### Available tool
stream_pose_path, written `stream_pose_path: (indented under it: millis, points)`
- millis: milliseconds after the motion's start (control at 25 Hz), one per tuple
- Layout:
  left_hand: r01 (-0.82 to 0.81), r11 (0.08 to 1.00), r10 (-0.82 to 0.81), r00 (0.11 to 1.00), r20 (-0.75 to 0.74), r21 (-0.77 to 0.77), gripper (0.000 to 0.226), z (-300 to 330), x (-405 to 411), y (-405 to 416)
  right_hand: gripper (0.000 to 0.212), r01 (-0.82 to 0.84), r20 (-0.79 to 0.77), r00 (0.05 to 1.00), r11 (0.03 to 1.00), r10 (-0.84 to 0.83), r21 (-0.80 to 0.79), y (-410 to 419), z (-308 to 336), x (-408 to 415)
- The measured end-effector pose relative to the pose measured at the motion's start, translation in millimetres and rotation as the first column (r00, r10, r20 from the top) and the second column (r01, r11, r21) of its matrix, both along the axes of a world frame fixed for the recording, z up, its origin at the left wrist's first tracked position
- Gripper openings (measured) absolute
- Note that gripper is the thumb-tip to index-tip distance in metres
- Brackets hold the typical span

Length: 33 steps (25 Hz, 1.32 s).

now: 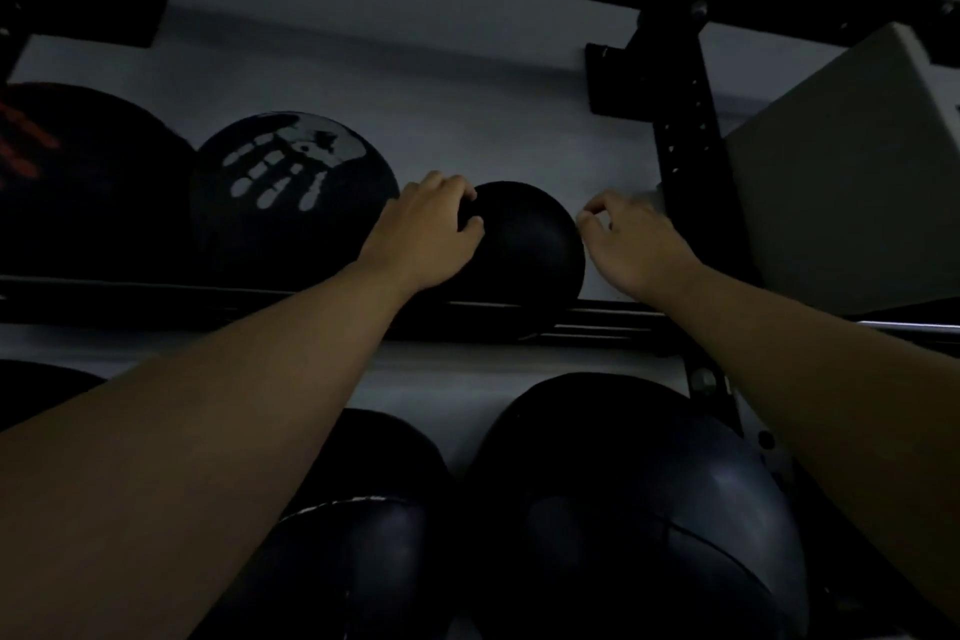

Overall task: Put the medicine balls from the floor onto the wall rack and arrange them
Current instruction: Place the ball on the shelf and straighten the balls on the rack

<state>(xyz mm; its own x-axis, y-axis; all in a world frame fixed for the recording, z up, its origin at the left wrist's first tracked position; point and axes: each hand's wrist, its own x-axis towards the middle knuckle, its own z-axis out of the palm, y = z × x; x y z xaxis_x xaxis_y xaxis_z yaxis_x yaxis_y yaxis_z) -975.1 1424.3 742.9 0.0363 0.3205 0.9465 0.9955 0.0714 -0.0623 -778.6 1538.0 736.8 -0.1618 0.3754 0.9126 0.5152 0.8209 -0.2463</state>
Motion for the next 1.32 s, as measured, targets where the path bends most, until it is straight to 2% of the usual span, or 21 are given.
stream_pose_path:
  millis: [120, 280, 360, 480, 640, 760, 920, 1000, 1240, 1320]
  points:
    - [0.025, 1.000, -0.025, 1.000, 0.017, 0.008, 0.043, 12.6, 6.0, 32.9, 0.045, -0.091, -0.017, 0.996, 0.996, 0.091, -0.007, 26.6, 17.6, -10.1]
    - [0.032, 0.999, -0.032, 0.999, 0.017, 0.009, 0.048, 27.9, 22.3, 70.7, 0.051, -0.306, -0.174, 0.941, 0.949, 0.289, -0.077, 58.8, 36.7, -24.8]
    - [0.005, 1.000, -0.005, 0.999, 0.038, 0.001, 0.051, 38.1, 29.7, 88.1, 0.063, -0.372, -0.214, 0.918, 0.910, 0.333, -0.181, 78.7, 45.0, -32.5]
    - [-0.029, 1.000, 0.029, 0.999, 0.041, 0.010, 0.050, 45.7, 31.7, 106.6, 0.078, -0.526, -0.263, 0.849, 0.780, 0.459, -0.338, 96.2, 50.5, -51.4]
    - [-0.051, 0.993, 0.056, 0.997, -0.044, 0.105, 0.045, 40.4, 21.0, 114.2, 0.105, -0.617, -0.380, 0.782, 0.701, 0.494, -0.359, 111.1, 59.0, -83.4]
    - [-0.066, 0.981, 0.073, 0.997, -0.036, 0.184, 0.043, 39.2, 10.8, 114.9, 0.101, -0.613, -0.363, 0.781, 0.732, 0.508, -0.295, 112.1, 70.8, -99.4]
    - [-0.096, 0.942, 0.074, 0.994, 0.079, 0.321, 0.042, 29.4, 3.5, 117.4, 0.104, -0.601, -0.273, 0.795, 0.767, 0.542, -0.226, 105.5, 89.3, -114.4]
    - [-0.102, 0.922, 0.065, 0.992, 0.111, 0.374, 0.043, 24.5, -1.3, 117.4, 0.095, -0.590, -0.254, 0.801, 0.786, 0.541, -0.187, 106.7, 99.0, -125.4]
    - [-0.184, 0.904, 0.136, 0.980, 0.148, 0.387, 0.047, 23.2, 4.4, 126.2, 0.085, -0.593, -0.240, 0.799, 0.789, 0.551, -0.163, 115.0, 109.7, -127.0]
    - [-0.209, 0.884, 0.164, 0.976, 0.142, 0.419, 0.047, 20.6, 5.0, 127.6, 0.089, -0.589, -0.213, 0.802, 0.797, 0.557, -0.133, 114.8, 102.3, -125.5]
